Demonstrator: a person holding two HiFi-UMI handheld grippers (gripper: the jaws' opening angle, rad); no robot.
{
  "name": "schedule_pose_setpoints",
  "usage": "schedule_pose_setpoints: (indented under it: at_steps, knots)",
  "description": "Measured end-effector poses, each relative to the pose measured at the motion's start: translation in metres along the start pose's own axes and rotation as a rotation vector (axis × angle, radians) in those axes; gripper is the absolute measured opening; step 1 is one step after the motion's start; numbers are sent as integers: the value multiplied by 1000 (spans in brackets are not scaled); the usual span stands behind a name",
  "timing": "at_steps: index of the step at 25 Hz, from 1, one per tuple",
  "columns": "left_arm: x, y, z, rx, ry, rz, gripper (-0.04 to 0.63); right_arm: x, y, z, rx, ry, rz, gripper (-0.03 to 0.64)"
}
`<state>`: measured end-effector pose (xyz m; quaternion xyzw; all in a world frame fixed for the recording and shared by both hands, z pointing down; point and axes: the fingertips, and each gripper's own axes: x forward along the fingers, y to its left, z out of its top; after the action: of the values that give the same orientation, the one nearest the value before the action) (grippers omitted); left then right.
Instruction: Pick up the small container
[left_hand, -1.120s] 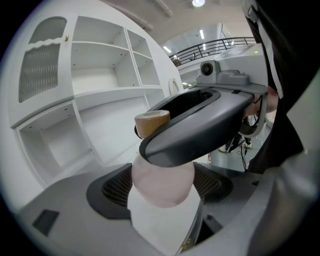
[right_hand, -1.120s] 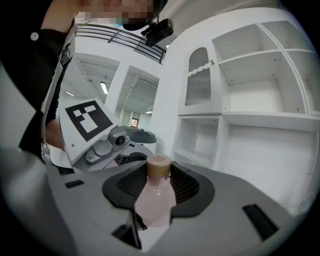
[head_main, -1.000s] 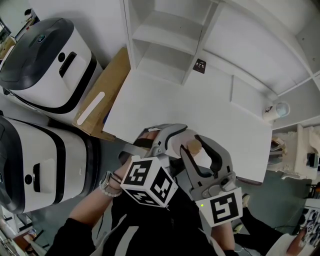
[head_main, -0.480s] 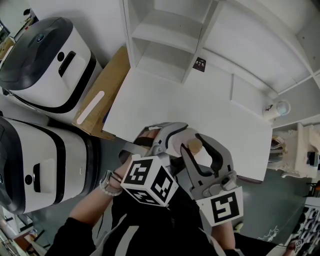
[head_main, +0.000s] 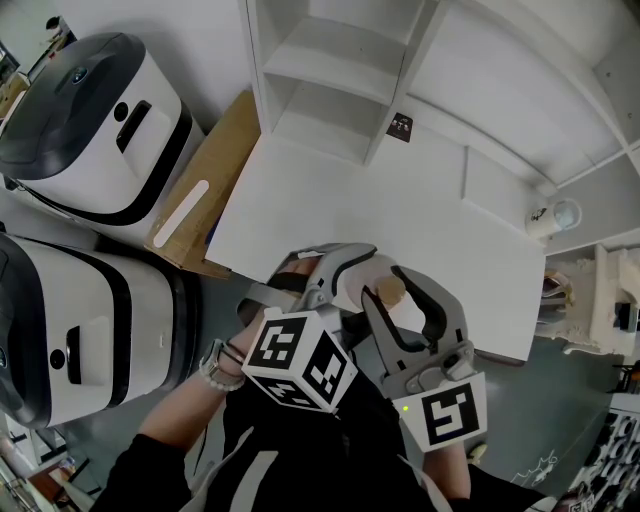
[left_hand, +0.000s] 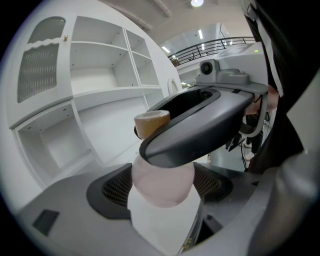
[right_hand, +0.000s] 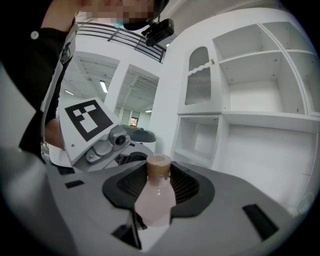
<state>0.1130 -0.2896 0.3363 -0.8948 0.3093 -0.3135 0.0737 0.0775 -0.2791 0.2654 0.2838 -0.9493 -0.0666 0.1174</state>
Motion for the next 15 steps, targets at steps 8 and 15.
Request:
schedule_pose_setpoints:
  at_steps: [8,15]
  knots:
    - [1,0,-1,3,0,-3,374,1,-1,-1,6,0,-3,146]
    - [2,0,-1,4,-1,-6,374,1,-1,-2,4,8,-6,146]
